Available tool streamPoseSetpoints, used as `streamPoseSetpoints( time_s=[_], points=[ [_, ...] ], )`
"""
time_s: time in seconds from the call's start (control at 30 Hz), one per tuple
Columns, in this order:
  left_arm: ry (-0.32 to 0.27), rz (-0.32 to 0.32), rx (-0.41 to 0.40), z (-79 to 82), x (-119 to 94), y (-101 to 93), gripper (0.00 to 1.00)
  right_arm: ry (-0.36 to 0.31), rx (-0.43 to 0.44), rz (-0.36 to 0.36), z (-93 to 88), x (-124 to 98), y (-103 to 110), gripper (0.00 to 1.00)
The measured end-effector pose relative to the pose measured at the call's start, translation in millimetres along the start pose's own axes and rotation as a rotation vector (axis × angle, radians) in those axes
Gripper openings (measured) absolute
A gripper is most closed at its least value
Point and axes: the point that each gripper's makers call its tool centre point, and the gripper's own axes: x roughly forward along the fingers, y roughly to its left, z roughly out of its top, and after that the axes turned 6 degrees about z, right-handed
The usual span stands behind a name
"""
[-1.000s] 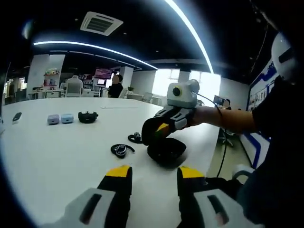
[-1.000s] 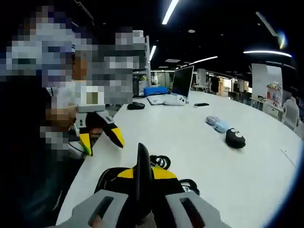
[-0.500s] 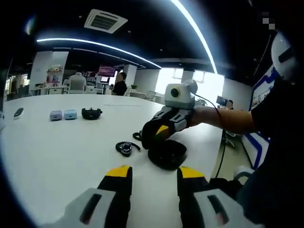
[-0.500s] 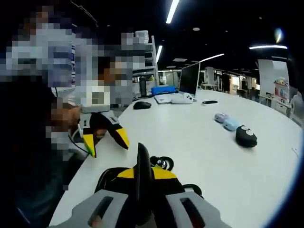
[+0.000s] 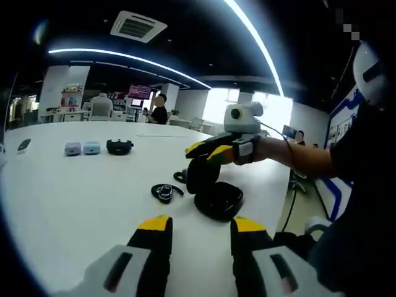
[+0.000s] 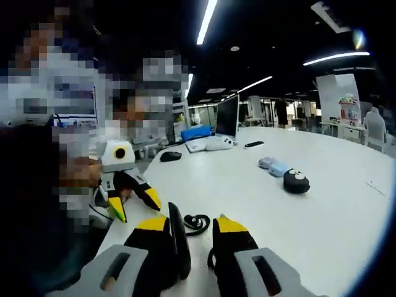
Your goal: Pick up the earbuds from the table and place the earbuds into the earbud case
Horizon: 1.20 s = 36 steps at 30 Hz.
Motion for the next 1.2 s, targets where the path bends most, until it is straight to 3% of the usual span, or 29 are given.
streamPoseSetpoints(
  time_s=[0.2,0.33,0.53,0.6,0.7,0.83,1.2],
  points=[
    [-0.001,0.009,-0.007,-2.3,-0.3,3.6,0.39,-0.057,0.028,-0.118,-1.2,-43.2,-12.4,0.26],
    [-0.007,0.002,-0.011,-2.3,4.0,1.5,0.39,-0.093,0.059,-0.139,-0.2,-56.5,-8.1,0.25],
    [-0.009,-0.02,0.015,2.4,13.5,-7.4,0.39,-0.038,0.054,-0.164,-15.0,-41.3,5.0,0.25],
    [-0.013,-0.027,0.016,4.2,14.5,-9.4,0.39,0.022,-0.002,-0.182,-26.6,-34.2,7.8,0.29],
    [-0.015,-0.032,0.019,5.0,14.9,-12.1,0.39,0.027,0.0,-0.179,-33.8,-25.7,15.1,0.36],
    [-0.013,-0.035,0.021,4.8,14.6,-13.4,0.38,0.07,-0.032,-0.189,-44.5,-21.0,18.4,0.37],
    [-0.009,-0.038,0.02,4.6,15.4,-15.4,0.38,0.086,-0.045,-0.196,-53.2,-19.5,21.9,0.36]
  ],
)
